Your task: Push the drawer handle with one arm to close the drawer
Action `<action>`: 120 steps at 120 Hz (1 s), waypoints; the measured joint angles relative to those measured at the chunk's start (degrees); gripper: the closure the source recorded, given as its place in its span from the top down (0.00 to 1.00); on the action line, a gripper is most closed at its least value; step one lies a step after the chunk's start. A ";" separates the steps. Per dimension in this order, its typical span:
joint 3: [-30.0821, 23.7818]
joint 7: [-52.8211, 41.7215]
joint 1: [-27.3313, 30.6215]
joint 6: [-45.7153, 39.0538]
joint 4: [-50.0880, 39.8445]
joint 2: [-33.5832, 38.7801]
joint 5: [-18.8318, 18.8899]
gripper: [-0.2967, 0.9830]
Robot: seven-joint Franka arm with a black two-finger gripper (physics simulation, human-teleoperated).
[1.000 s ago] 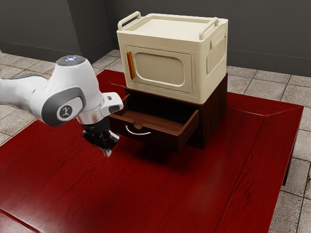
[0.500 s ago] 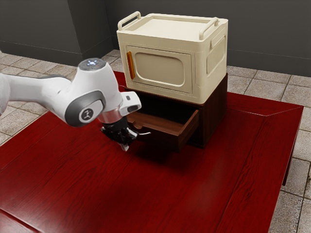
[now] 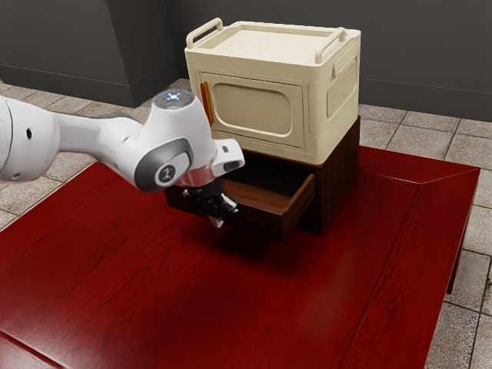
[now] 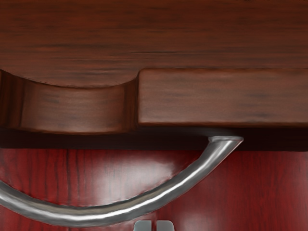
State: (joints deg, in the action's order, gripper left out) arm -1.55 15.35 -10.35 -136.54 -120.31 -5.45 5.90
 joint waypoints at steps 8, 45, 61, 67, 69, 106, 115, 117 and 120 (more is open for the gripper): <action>0.06 -0.37 0.08 -0.62 0.45 -1.05 0.47 0.15; 0.82 -2.36 0.09 -4.10 4.17 -4.80 3.02 0.16; 1.41 -3.00 0.27 -4.64 7.19 -7.50 3.64 0.15; 1.44 -3.27 0.26 -4.77 8.57 -8.73 3.75 0.15; 1.45 -3.37 0.25 -4.81 8.97 -9.09 3.75 0.15; 2.62 -4.71 0.24 -5.98 14.57 -14.17 -0.79 0.16; 2.68 -4.95 0.25 -6.10 16.16 -15.45 -1.55 0.15; 2.71 -5.01 0.25 -6.12 16.47 -15.65 -1.63 0.15; 2.73 -5.13 0.25 -6.13 17.23 -16.11 -1.73 0.16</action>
State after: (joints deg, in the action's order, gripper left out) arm 1.18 10.23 -10.10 -142.67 -103.08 -21.56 4.18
